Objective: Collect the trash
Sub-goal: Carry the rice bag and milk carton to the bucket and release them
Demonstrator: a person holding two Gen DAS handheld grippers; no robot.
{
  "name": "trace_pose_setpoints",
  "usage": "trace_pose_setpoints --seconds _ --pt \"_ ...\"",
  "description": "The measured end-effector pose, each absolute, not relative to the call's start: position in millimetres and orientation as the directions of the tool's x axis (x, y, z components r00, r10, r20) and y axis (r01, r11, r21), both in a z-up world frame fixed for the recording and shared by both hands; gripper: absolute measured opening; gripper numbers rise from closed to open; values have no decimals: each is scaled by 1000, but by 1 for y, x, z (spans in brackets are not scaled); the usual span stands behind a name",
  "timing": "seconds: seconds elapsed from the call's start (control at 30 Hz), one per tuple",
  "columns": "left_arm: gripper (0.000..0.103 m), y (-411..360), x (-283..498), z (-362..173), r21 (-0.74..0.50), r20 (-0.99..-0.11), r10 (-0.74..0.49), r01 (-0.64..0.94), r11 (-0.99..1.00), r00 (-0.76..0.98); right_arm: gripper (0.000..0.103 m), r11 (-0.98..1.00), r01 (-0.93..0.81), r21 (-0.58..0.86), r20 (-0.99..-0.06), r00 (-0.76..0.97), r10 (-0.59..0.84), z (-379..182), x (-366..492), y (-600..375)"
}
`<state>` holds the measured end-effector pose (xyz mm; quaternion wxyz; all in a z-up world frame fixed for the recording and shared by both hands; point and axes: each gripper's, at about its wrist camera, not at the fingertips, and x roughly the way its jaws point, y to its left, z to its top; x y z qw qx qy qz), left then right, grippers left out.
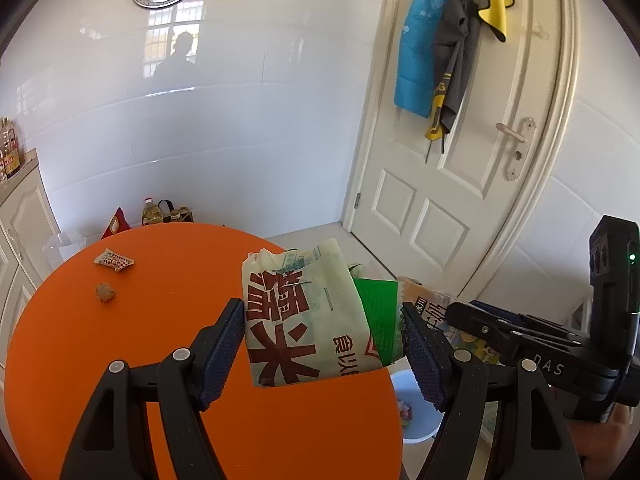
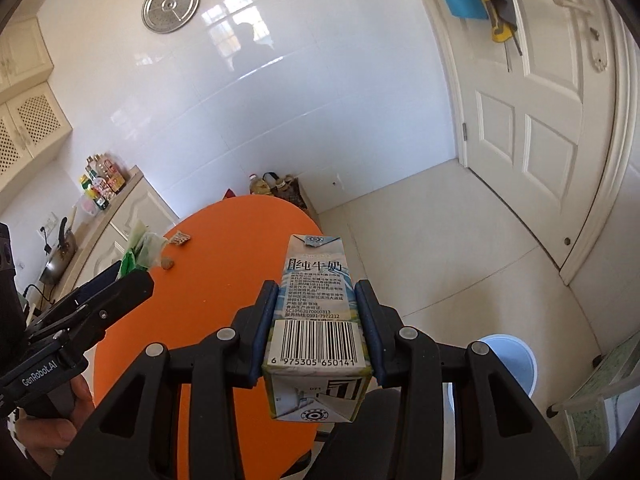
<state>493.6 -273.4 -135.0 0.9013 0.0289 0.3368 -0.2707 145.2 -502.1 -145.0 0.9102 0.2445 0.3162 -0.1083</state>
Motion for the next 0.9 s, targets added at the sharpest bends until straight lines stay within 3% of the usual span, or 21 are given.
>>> trace_pose_setpoints --seconds 0.3,0.5,0.9 --pt "71 -360 495 -135 -135 -656 -550 637 759 516 40 787 493 372 -631 755 -175 -149 81 -562" --pt "71 -435 491 -163 -192 -714 -609 739 646 346 40 684 641 348 -693 668 -273 -183 29 -626" --pt "71 -544 519 -255 -258 -860 -504 781 569 83 40 535 762 366 -808 545 -223 -283 3 -706"
